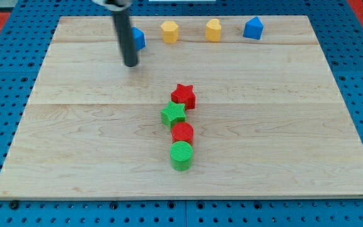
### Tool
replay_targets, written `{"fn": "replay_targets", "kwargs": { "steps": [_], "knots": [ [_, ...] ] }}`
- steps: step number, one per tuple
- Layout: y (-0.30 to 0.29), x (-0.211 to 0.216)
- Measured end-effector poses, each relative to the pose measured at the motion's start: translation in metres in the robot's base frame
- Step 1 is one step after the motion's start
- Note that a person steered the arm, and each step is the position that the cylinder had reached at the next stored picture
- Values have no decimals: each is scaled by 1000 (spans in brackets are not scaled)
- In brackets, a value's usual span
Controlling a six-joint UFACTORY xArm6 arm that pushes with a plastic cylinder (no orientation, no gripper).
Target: Move the blue cube to the left of the yellow hexagon
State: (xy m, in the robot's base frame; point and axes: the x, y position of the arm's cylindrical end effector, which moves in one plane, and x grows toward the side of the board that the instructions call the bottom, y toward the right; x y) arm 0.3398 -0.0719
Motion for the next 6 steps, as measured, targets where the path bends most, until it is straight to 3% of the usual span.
{"fn": "replay_targets", "kwargs": {
  "steps": [2, 3, 4, 5, 6],
  "knots": [
    [-32, -48],
    [-42, -50],
    [-54, -88],
    [-79, -37],
    [-139, -112]
  ]
}}
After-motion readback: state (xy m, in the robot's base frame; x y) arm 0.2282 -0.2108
